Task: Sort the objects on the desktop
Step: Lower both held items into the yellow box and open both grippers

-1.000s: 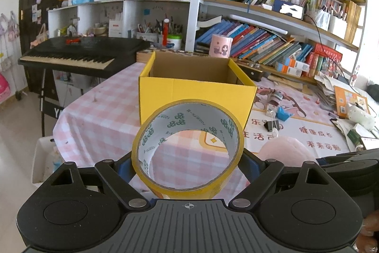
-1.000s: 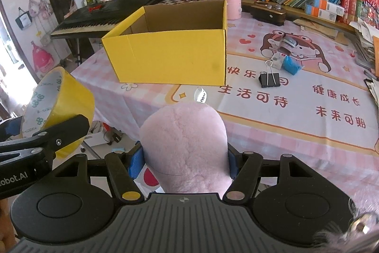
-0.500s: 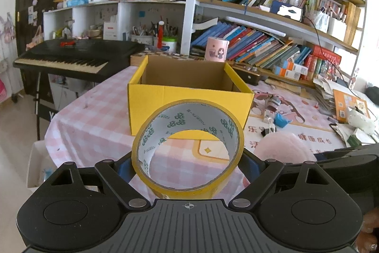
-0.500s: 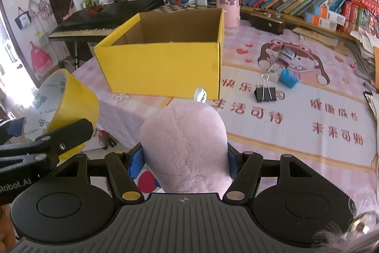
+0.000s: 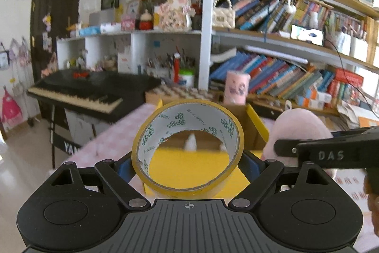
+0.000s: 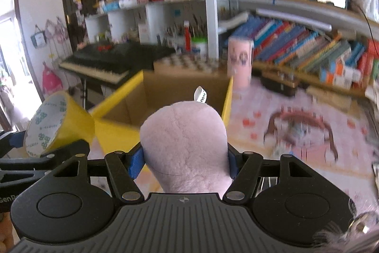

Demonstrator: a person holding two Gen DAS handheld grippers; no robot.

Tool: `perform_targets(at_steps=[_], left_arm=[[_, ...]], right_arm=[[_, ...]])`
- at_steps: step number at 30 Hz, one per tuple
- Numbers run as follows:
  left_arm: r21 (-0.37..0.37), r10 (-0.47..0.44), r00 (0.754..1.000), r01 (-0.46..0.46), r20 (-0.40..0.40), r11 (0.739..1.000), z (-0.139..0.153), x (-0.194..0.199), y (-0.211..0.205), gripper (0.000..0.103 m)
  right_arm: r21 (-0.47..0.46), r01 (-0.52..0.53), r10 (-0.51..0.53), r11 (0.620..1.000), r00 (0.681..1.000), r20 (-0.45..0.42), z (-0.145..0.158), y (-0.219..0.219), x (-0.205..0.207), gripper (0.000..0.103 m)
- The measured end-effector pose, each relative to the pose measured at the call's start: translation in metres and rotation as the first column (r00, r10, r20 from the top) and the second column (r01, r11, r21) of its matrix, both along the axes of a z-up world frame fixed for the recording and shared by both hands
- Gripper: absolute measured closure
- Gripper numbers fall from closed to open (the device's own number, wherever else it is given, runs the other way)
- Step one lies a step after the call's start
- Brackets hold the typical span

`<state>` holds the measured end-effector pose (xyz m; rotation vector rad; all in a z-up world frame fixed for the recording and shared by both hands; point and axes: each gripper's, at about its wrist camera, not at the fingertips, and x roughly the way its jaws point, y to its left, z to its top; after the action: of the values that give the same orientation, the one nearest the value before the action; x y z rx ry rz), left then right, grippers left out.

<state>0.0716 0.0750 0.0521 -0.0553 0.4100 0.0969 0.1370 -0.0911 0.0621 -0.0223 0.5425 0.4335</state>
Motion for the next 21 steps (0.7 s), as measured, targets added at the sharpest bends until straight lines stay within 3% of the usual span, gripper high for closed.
perform_targets(at_steps=[5,9,14,21], left_arm=[[0.047,0.029,0.998,-0.031,0.05,0.998,0.014,0.033,-0.001,0.014],[0.083,0.048,0.998,-0.051,0.043,0.995,0.014,0.063,-0.005,0.014],[0.114,0.061,0.998,-0.06,-0.008,0.992,-0.001,0.096,-0.012,0.014],[0.151,0.074,0.99,-0.055,-0.119,0.987,-0.033,0.132,-0.017,0.014]], right_arm=[[0.024,-0.024,0.023,0.999,0.999,0.033,0.015,0.001,0.04,0.04],[0.023,-0.044,0.043,0.999,0.998,0.046,0.02,0.004,0.07,0.04],[-0.016,-0.054,0.055,0.998,0.998,0.042,0.011,0.011,0.102,0.04],[-0.045,-0.105,0.104,0.993,0.994,-0.033,-0.008,0.024,0.142,0.04]])
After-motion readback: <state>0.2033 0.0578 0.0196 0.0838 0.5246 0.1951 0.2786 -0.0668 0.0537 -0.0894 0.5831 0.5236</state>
